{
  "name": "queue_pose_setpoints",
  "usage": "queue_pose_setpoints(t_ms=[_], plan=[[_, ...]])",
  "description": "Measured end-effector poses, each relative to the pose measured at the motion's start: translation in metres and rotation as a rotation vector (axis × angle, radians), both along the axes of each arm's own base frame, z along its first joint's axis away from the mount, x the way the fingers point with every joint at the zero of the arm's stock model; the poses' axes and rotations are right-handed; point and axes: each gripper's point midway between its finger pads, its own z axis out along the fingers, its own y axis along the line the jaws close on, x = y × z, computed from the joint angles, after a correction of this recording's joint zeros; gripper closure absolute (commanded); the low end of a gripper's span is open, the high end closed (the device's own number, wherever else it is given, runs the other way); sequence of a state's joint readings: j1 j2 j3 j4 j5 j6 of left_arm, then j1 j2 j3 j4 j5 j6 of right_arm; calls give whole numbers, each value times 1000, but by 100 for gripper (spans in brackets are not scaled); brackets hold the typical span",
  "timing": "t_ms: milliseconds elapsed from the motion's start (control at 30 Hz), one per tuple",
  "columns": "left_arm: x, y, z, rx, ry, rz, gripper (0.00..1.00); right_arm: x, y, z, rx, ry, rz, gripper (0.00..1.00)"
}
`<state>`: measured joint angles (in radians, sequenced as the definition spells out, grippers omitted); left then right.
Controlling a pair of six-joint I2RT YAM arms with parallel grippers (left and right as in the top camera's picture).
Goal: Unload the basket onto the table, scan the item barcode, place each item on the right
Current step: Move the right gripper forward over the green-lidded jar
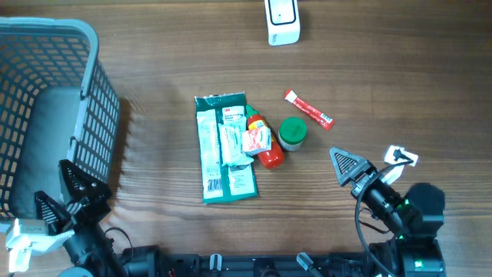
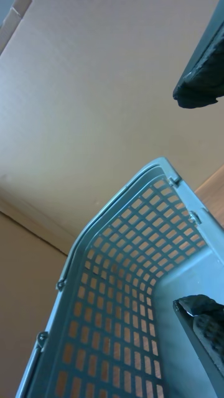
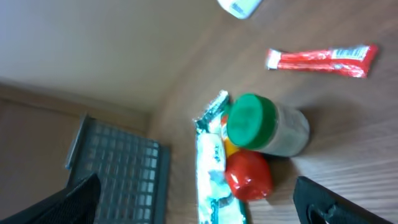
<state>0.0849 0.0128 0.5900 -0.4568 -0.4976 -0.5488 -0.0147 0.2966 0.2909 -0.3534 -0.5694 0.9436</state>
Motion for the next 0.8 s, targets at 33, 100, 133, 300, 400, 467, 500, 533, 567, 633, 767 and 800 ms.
queue_pose_setpoints(t_ms=[33, 100, 133, 300, 400, 467, 500, 533, 567, 633, 767, 800], plan=[[0, 0, 0, 0, 0, 0, 0, -2, -3, -3, -23, 62, -10, 1], [0, 0, 0, 0, 0, 0, 0, -3, -9, 0, -79, 157, -31, 1], [0, 0, 0, 0, 0, 0, 0, 0, -13, 8, -112, 193, -39, 1], [0, 0, -2, -1, 9, 0, 0, 3, -32, 25, -256, 507, -66, 1], [0, 0, -3, -1, 11, 3, 0, 14, -34, 22, -279, 656, -39, 0], [0, 0, -3, -1, 11, 3, 0, 30, -31, 13, -269, 702, -12, 0], [0, 0, -3, -1, 11, 3, 0, 35, -30, 6, -265, 727, -4, 1], [0, 0, -3, -1, 11, 3, 0, 43, -29, -2, -260, 745, 5, 1], [0, 0, -3, -1, 11, 3, 0, 50, -28, -9, -261, 757, 14, 1], [0, 0, -3, -1, 11, 3, 0, 58, -27, -20, -272, 767, 40, 0], [0, 0, -2, -1, 11, 3, 0, 65, -27, -26, -302, 747, 76, 0], [0, 0, -2, -1, 9, 3, 0, 66, -27, -25, -312, 733, 85, 0]])
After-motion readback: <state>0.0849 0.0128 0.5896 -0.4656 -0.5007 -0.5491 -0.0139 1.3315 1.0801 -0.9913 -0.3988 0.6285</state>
